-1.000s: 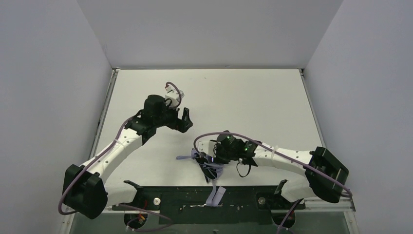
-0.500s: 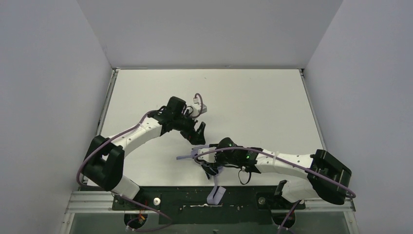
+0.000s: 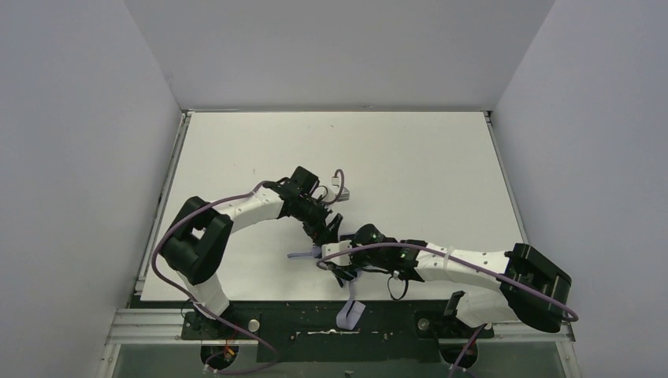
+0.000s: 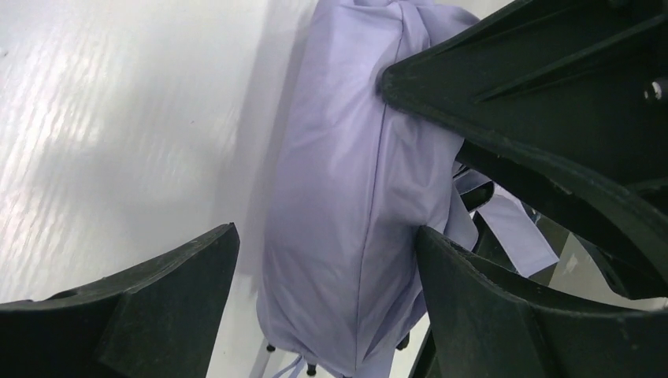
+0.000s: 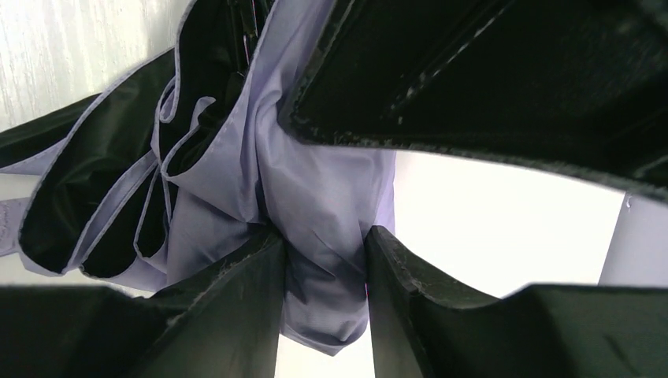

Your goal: Put away the umbrella

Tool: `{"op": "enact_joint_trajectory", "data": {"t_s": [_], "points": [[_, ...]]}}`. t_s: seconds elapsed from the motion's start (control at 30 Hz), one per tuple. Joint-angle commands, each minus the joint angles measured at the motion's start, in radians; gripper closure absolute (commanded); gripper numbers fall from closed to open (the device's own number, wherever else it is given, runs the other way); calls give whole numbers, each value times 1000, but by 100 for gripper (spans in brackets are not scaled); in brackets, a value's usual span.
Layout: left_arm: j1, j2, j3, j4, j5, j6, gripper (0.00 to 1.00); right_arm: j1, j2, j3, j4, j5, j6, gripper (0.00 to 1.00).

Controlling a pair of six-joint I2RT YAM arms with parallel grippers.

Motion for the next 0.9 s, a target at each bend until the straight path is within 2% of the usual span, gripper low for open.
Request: {"op": "enact_joint_trajectory", "data": {"t_s": [0.0,0.23,0.33,0.4,0.63,0.77,0.87], "points": [[-40,47,56,-24,61,48,20,-10,-21,-12,6,49,-31,91],[-53,81,54,-37,90,53,23,-22,-14,-13,23,80,-29,91],[-58,94,53,-52,88,65,28,-29,-15,-14,38,97,-26,91],[-63,103,61,-65,87,68,32,-31,-14,-12,45,103,-23,91],[-86,130,100,-141,38,116,55,-39,-2,3,53,135,-7,88],[-92,133,122,-168,9,129,74,-38,-38,15,41,125,10,76],[-93,141,144,-194,-34,127,85,-38,-85,30,-2,98,30,56]]}}
